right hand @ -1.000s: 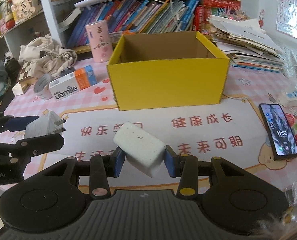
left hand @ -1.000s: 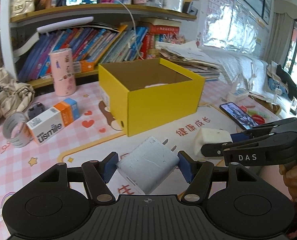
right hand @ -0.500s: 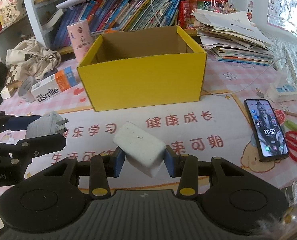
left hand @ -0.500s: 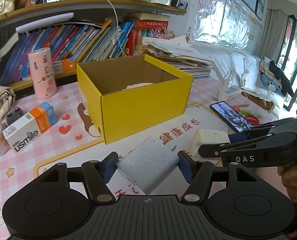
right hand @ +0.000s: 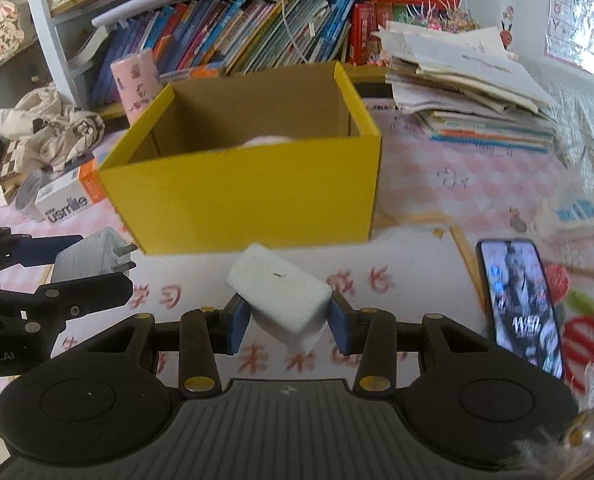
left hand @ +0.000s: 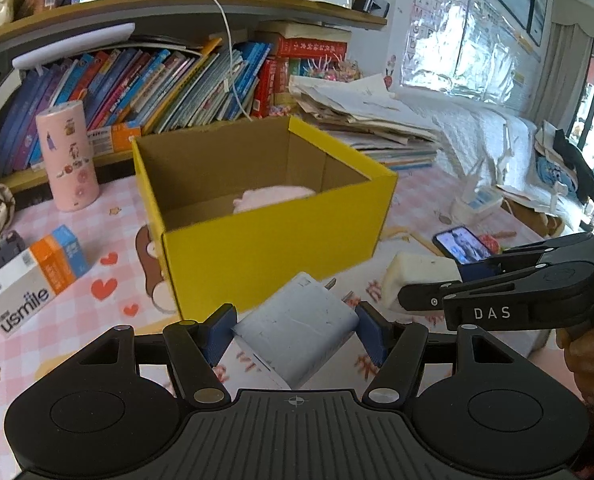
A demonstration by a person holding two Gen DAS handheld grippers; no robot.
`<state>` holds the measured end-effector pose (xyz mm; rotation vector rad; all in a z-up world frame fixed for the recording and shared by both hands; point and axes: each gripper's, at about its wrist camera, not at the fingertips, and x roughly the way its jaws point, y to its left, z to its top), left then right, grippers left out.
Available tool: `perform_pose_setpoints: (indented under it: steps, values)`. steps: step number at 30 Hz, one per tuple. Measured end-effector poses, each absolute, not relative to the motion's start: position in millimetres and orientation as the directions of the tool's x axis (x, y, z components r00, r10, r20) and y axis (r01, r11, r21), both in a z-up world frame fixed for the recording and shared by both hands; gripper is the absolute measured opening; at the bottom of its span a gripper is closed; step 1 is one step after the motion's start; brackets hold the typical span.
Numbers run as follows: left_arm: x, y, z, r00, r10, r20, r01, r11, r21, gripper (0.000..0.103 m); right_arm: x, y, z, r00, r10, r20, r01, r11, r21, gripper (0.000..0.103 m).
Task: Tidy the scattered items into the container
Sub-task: 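Lower the charger and foam block into the yellow box with both tools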
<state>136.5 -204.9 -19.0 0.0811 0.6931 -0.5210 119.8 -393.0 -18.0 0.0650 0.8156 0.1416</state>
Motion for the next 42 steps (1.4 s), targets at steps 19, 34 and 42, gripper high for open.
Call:
perform_pose_setpoints:
  steps: [19, 34, 42]
  values:
    - [199.2, -229.5, 28.2, 0.780, -0.339, -0.527, 0.390, 0.921, -0.014, 0.065, 201.9, -426.7, 34.3, 0.800, 0.269, -0.537, -0.249, 0.962, 0.112, 0.039]
    - [267.9, -251.0, -3.9, 0.725, -0.230, -0.650, 0.367, 0.927, 0.081, 0.065, 310.8, -411.4, 9.1, 0.715, 0.325, -0.619, -0.383, 0.923, 0.041, 0.039]
    - [283.6, -254.1, -20.8, 0.682, -0.217, -0.698, 0.373, 0.925, 0.077, 0.065, 350.0, -388.2, -11.4, 0.648, 0.308, -0.697, -0.450, 0.893, -0.023, 0.040]
